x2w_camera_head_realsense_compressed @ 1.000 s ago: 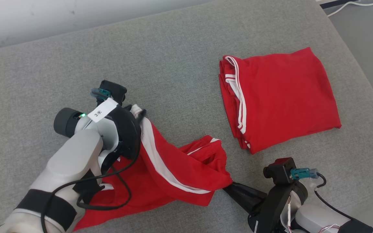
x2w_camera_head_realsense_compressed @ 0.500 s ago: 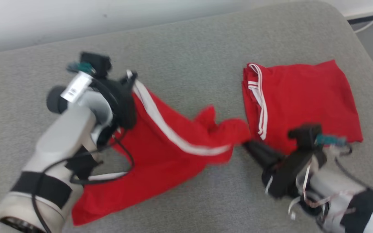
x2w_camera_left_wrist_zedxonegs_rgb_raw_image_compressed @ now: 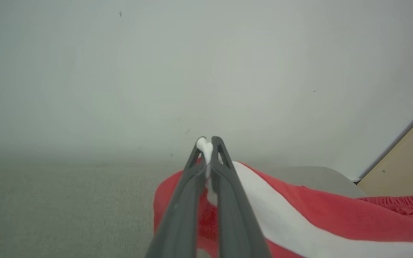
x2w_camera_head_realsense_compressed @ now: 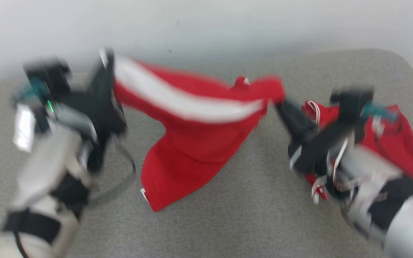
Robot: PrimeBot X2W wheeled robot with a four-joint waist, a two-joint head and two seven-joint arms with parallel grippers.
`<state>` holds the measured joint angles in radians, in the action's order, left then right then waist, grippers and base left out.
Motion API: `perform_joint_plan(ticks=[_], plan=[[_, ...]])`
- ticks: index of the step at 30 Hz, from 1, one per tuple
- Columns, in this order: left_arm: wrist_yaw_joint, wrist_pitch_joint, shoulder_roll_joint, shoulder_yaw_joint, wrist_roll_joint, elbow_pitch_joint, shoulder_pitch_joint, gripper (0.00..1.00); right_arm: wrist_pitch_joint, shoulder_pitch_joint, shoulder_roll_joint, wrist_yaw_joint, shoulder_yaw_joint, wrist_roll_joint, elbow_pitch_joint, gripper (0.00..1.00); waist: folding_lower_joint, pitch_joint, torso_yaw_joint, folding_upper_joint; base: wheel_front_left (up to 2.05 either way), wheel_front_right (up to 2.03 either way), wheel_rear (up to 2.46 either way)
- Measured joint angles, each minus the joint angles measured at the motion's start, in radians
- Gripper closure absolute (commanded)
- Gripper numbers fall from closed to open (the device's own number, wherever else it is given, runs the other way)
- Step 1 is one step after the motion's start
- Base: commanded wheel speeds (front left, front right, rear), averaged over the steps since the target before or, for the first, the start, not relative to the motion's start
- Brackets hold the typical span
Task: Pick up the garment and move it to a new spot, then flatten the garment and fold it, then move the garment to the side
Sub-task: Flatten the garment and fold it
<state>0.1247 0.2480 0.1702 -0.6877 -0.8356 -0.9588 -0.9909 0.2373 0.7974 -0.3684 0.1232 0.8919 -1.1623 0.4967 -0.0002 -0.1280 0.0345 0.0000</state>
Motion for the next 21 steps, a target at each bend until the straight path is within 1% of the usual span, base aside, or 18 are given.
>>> perform_joint_plan(ticks=[2, 4, 6, 8, 11, 15, 16, 17, 18, 21], plan=[[-0.001, -0.001, -0.008, -0.019, 0.0, -0.002, 0.13, 1.0, -0.001, -0.109, -0.009, 0.0, 0.038, -0.011, 0.007, 1.0, 0.0, 0.026, 0.015, 0.0002, 0.0, 0.0, 0.0], [-0.002, -0.001, -0.003, -0.028, -0.001, 0.002, 0.256, 1.0, -0.001, -0.215, -0.023, 0.0, 0.064, -0.025, 0.006, 1.0, 0.0, 0.051, 0.029, 0.0001, 0.0, 0.0, 0.0], [-0.012, -0.001, 0.004, -0.028, -0.011, 0.012, 0.371, 1.0, -0.001, -0.291, -0.037, 0.0, 0.086, -0.035, -0.014, 1.0, -0.0002, 0.072, 0.043, 0.0, 0.0, 0.0, 0.0], [-0.013, -0.001, 0.0, -0.033, -0.012, 0.03, 0.456, 1.0, -0.001, -0.336, -0.046, 0.0, 0.099, -0.04, -0.023, 1.0, -0.0003, 0.087, 0.058, -0.0002, 0.0, 0.0, 0.0], [-0.015, -0.001, -0.025, -0.042, -0.015, 0.05, 0.515, 1.0, -0.001, -0.364, -0.06, 0.0, 0.111, -0.051, -0.03, 1.0, -0.0001, 0.098, 0.079, -0.0001, 0.0, 0.0, 0.0], [-0.02, 0.001, -0.029, -0.054, -0.009, 0.069, 0.524, 1.0, -0.001, -0.366, -0.064, 0.0, 0.114, -0.052, -0.033, 1.0, -0.0002, 0.099, 0.092, -0.0002, 0.0, 0.0, 0.0], [-0.025, 0.001, -0.028, -0.063, 0.001, 0.072, 0.525, 0.97, -0.001, -0.366, -0.064, 0.0, 0.115, -0.052, -0.032, 1.0, -0.0001, 0.097, 0.093, -0.0002, 0.0, 0.0, 0.0], [-0.029, 0.001, -0.027, -0.068, 0.009, 0.072, 0.528, 0.5, -0.001, -0.365, -0.064, 0.0, 0.115, -0.052, -0.032, 1.0, 0.0001, 0.095, 0.094, -0.0001, 0.0, 0.0, 0.0], [-0.034, 0.001, -0.027, -0.076, 0.016, 0.073, 0.528, 0.0, -0.001, -0.366, -0.065, 0.0, 0.116, -0.052, -0.03, 1.0, 0.0002, 0.094, 0.096, 0.0, 0.0, 0.0, 0.0], [-0.056, 0.002, -0.022, -0.101, 0.055, 0.082, 0.528, 0.0, -0.001, -0.364, -0.065, 0.0, 0.119, -0.052, -0.03, 1.0, 0.0001, 0.093, 0.101, -0.0001, 0.0, 0.0, 0.0]])
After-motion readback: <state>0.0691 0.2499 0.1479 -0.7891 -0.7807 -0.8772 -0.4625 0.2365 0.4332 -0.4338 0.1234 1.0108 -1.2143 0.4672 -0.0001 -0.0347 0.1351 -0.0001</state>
